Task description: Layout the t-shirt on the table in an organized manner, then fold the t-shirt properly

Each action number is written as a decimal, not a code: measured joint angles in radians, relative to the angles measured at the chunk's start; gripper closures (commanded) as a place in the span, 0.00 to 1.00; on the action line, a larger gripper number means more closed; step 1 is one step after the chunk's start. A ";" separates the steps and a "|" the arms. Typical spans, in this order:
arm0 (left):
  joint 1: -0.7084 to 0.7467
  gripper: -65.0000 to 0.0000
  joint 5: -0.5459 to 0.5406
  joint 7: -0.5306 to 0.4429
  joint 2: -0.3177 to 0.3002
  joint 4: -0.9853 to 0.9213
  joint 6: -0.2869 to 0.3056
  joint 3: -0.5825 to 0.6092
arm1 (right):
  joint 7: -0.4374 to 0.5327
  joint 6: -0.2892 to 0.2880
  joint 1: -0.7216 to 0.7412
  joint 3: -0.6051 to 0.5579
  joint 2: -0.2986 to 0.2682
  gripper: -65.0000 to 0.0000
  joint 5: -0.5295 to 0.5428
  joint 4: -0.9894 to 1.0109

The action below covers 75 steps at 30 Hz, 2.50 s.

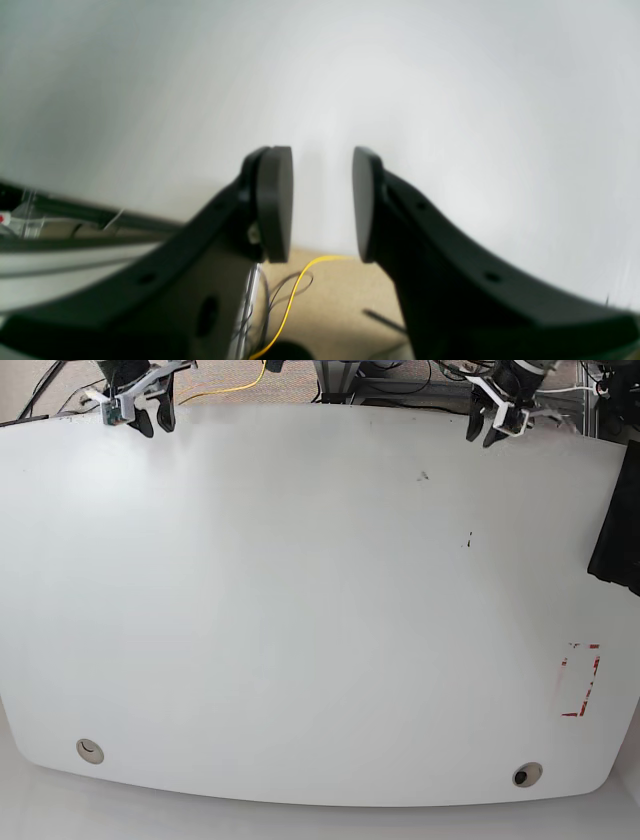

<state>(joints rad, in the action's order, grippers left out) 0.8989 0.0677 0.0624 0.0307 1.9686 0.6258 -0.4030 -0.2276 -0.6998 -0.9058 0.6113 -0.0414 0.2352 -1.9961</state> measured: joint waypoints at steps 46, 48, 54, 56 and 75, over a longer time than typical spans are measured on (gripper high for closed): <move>-0.274 0.79 0.208 -0.024 -0.055 -1.035 -0.035 0.103 | 0.122 0.011 0.144 -0.155 -0.042 0.71 -0.277 0.924; -0.304 0.79 0.217 -0.026 -0.056 -1.085 -0.065 0.103 | 0.140 0.011 0.187 -0.154 -0.051 0.71 -0.299 0.985; -0.406 0.79 0.220 -0.024 -0.059 -1.226 -0.140 0.103 | 0.206 0.012 0.290 -0.154 -0.064 0.71 -0.340 1.136; -0.449 0.79 0.223 -0.027 -0.059 -1.268 -0.144 0.103 | 0.225 0.011 0.314 -0.154 -0.067 0.71 -0.351 1.170; -0.688 0.79 0.223 -0.106 -0.090 -1.637 -0.334 0.104 | 0.218 0.023 0.537 -0.153 -0.071 0.70 -0.468 1.441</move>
<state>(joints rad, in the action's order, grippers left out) 0.2111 0.2905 -0.0441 -0.0589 0.3317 0.2920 -0.2993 -0.0097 -0.6769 -0.3687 0.4583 -0.1120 -0.2325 -0.5549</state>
